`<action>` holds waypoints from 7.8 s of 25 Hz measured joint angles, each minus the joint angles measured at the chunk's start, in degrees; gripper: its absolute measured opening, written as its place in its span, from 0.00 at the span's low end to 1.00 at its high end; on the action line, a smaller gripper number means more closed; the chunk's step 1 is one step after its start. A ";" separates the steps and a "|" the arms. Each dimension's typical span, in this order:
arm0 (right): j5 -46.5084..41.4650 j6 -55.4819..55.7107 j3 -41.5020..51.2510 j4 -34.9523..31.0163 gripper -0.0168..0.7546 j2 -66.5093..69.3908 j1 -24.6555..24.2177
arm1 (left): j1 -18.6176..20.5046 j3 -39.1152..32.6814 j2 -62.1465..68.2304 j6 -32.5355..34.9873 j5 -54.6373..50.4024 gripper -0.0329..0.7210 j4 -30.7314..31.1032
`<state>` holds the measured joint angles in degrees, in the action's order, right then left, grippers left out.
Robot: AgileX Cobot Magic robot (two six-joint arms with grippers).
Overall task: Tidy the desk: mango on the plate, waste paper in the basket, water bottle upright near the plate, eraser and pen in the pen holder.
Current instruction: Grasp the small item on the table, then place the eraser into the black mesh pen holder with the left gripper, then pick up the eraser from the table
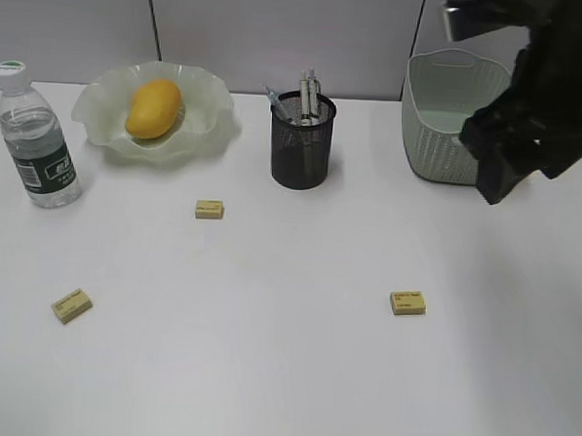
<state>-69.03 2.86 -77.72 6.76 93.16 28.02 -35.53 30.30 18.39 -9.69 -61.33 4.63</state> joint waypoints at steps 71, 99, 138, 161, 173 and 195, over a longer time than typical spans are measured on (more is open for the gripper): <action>6.51 1.40 47.24 -3.37 0.64 -76.22 0.00 | 13.72 26.59 77.91 16.47 9.91 0.75 -0.98; 6.51 1.40 47.24 -3.37 0.64 -76.24 0.00 | 13.78 27.82 91.58 16.83 18.38 0.34 -1.52; 6.51 2.15 47.24 -3.16 0.64 -76.24 0.00 | 12.46 49.83 82.16 16.83 39.04 0.31 -24.54; 6.56 2.49 47.24 -2.95 0.64 -76.24 0.00 | 1.92 64.20 105.47 16.83 56.70 0.31 -34.30; 6.56 2.55 47.24 -2.95 0.64 -76.24 0.00 | 2.88 64.57 108.24 16.83 57.15 0.44 -34.44; 6.56 2.55 47.24 -2.95 0.64 -76.24 0.00 | 2.90 64.64 95.65 16.83 33.09 0.61 -23.92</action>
<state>-62.47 5.41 -30.48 3.80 16.92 28.02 -32.63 94.94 114.04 7.14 -28.24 -19.29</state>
